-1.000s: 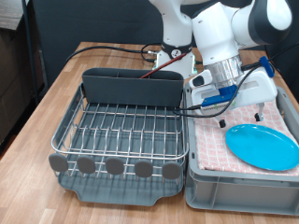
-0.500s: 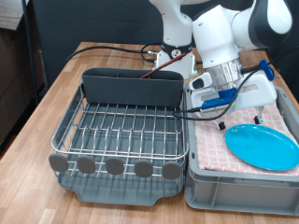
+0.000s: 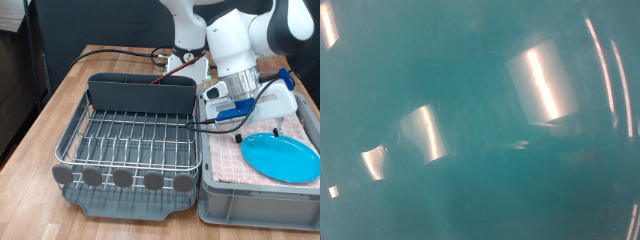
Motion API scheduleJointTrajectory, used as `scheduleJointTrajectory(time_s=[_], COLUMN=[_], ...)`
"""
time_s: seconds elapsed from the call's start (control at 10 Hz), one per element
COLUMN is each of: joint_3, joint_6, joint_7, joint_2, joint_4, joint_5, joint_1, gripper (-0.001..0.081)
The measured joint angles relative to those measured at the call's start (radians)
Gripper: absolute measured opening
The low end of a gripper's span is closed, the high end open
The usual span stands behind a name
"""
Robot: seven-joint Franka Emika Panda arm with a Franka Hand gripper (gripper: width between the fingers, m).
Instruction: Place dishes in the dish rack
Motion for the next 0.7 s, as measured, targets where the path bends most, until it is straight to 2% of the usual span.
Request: scheduleJointTrajectory(time_s=[0.7], joint_3=[-0.001], joint_6=[0.002], joint_7=[0.004], joint_2=[0.011], joint_4=[0.015], joint_5=[0.0], joint_1=[0.0], gripper=[0.0802])
